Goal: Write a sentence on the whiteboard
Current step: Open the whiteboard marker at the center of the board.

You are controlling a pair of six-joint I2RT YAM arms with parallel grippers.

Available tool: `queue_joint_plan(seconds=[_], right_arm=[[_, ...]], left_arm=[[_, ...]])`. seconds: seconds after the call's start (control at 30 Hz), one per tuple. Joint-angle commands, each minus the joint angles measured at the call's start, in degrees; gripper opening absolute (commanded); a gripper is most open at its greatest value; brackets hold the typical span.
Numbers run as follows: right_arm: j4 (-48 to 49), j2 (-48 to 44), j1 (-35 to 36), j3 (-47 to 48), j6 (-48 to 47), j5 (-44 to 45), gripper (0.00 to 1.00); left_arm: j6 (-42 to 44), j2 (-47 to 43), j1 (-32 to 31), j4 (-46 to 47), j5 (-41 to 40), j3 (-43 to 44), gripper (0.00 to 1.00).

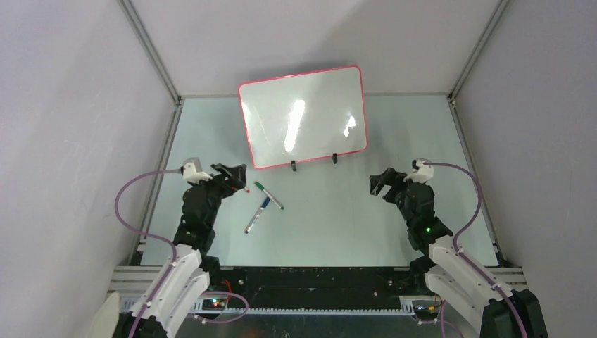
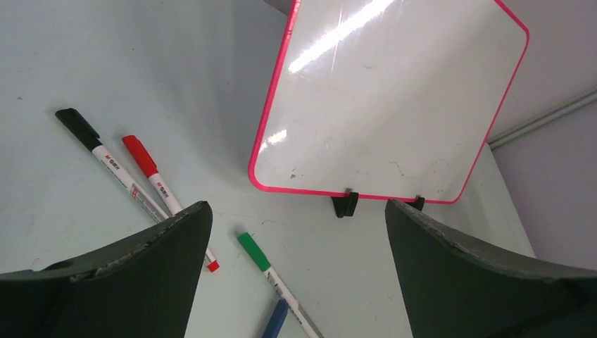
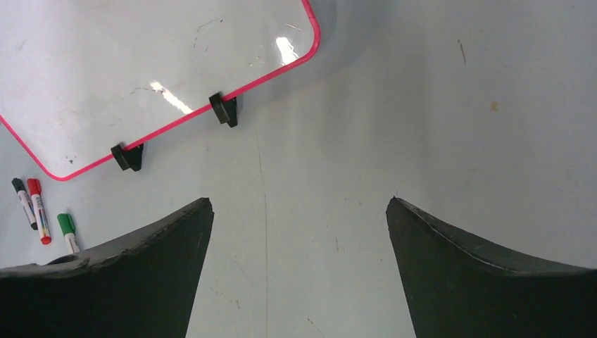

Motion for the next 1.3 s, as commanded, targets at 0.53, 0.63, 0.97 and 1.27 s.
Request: queue_joint_plan(seconds=[0.53, 0.63, 0.97, 1.27], right_arm=[[1.86, -0.57, 0.81, 2.27, 0.85, 0.15, 0.97], [1.85, -0.59, 0.75, 2.26, 0.85, 0.18, 0.97], [1.35, -1.15, 0.86, 2.31, 1.04, 0.84, 0.97], [1.18, -0.98, 0.91, 2.28, 1.27, 1.47, 0.97]], left_arm=[[-4.82, 6.53, -0.29, -5.70, -11.44, 3.61, 0.99], [-5.02, 10.34, -0.29, -7.45, -12.01, 5.92, 0.95], [-9.74, 16.32, -0.29, -14.48, -21.16, 9.42, 0.68], [-16.31, 18.64, 1.38, -31.17, -31.37, 19.08, 0.70]])
